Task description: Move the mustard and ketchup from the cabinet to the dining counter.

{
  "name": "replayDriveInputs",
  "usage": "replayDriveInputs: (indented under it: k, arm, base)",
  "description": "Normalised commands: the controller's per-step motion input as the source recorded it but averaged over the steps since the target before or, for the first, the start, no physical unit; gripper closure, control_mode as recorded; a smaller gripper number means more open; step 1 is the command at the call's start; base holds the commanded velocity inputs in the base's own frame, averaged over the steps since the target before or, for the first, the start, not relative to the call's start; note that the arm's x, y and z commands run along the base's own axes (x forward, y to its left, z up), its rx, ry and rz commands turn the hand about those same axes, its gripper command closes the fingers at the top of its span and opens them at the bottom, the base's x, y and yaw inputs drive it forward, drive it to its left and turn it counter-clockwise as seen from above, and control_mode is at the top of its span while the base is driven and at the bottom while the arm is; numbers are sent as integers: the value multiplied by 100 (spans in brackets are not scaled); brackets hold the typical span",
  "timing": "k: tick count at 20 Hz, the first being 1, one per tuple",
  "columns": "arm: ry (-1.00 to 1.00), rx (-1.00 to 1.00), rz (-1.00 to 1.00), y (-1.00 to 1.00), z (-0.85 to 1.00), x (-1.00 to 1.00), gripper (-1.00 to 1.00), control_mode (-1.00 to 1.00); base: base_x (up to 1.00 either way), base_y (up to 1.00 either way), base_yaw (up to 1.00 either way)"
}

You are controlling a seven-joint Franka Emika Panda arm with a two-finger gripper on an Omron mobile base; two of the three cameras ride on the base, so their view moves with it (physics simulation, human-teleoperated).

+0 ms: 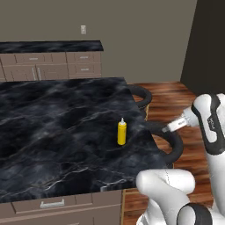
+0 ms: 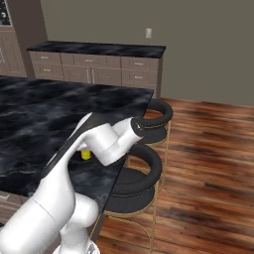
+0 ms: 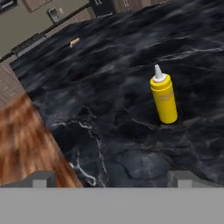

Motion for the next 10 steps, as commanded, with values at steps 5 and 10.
replayDriveInputs:
  k: [5, 10]
  arm:
    - [24, -4, -30, 0, 33, -43, -100, -100]
    - [9, -19, -16, 7, 32, -56, -100, -100]
  base:
    - [0, 0, 0]
    - [0, 0, 0]
